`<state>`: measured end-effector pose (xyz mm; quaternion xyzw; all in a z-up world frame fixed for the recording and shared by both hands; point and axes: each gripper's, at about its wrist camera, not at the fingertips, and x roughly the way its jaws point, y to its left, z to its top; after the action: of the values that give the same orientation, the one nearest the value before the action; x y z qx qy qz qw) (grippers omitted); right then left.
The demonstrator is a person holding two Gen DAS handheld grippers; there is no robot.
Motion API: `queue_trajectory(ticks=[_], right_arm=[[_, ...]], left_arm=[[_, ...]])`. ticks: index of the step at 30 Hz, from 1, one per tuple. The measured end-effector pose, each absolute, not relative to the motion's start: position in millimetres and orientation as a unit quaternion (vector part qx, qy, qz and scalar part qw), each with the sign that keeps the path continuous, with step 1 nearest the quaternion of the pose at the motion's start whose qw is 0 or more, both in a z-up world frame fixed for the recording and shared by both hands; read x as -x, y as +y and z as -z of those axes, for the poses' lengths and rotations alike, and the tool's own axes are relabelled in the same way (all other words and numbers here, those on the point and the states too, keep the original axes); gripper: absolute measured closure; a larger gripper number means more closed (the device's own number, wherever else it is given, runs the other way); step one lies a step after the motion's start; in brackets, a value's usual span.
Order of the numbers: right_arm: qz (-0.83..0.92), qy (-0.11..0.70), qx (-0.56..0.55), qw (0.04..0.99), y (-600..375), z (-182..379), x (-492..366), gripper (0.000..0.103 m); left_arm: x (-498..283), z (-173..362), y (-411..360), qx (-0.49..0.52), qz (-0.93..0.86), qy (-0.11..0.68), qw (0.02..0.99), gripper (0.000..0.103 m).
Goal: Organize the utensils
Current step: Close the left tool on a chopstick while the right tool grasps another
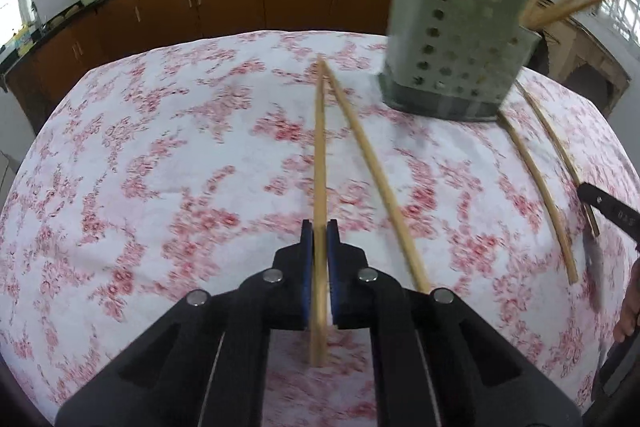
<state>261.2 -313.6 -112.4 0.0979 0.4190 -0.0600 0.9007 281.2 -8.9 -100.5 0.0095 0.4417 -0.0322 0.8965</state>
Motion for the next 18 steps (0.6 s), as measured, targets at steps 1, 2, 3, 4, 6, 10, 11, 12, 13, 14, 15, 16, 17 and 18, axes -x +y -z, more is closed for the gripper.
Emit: queue_trajectory(ticks=[1, 2, 3, 4, 6, 10, 11, 12, 13, 14, 15, 16, 17, 18], right_arm=[[0.059, 0.419, -0.093, 0.901, -313, 112, -262, 0.095], [0.059, 0.418, -0.086, 0.902, -312, 112, -263, 0.095], [0.059, 0.418, -0.08, 0.903, -311, 112, -264, 0.095], [0.06, 0.418, -0.076, 0.904, -311, 111, -266, 0.095], [0.06, 0.416, -0.068, 0.905, -311, 111, -267, 0.095], [0.06, 0.414, -0.067, 0.906, -312, 112, -268, 0.095], [0.059, 0.414, -0.068, 0.906, -312, 113, -267, 0.095], [0.059, 0.414, -0.068, 0.906, -312, 113, -268, 0.095], [0.059, 0.414, -0.069, 0.906, -314, 115, -271, 0.095], [0.059, 0.415, -0.068, 0.906, -313, 114, -271, 0.095], [0.06, 0.415, -0.067, 0.906, -313, 114, -271, 0.095], [0.06, 0.415, -0.066, 0.906, -313, 114, -271, 0.095], [0.06, 0.415, -0.066, 0.906, -313, 114, -271, 0.095], [0.06, 0.415, -0.067, 0.906, -313, 114, -271, 0.095]], left_arm=[[-284, 100, -4, -0.009, 0.026, 0.442, 0.897, 0.095], [-288, 100, 6, -0.008, 0.015, 0.441, 0.897, 0.095], [-291, 100, 14, -0.006, 0.011, 0.442, 0.897, 0.095], [-293, 100, 21, -0.004, 0.01, 0.442, 0.897, 0.095], [-296, 99, 31, 0.001, 0.019, 0.443, 0.896, 0.095], [-292, 99, 35, -0.012, 0.043, 0.435, 0.899, 0.093], [-292, 100, 35, -0.013, 0.048, 0.432, 0.9, 0.091], [-292, 99, 36, -0.008, 0.055, 0.432, 0.9, 0.088], [-291, 99, 37, -0.007, 0.058, 0.432, 0.9, 0.087], [-291, 100, 37, -0.006, 0.06, 0.432, 0.9, 0.086], [-291, 100, 36, -0.005, 0.061, 0.432, 0.9, 0.085], [-291, 100, 36, -0.005, 0.062, 0.432, 0.9, 0.085], [-291, 100, 36, -0.007, 0.061, 0.433, 0.9, 0.084], [-291, 100, 35, -0.009, 0.061, 0.433, 0.899, 0.084]])
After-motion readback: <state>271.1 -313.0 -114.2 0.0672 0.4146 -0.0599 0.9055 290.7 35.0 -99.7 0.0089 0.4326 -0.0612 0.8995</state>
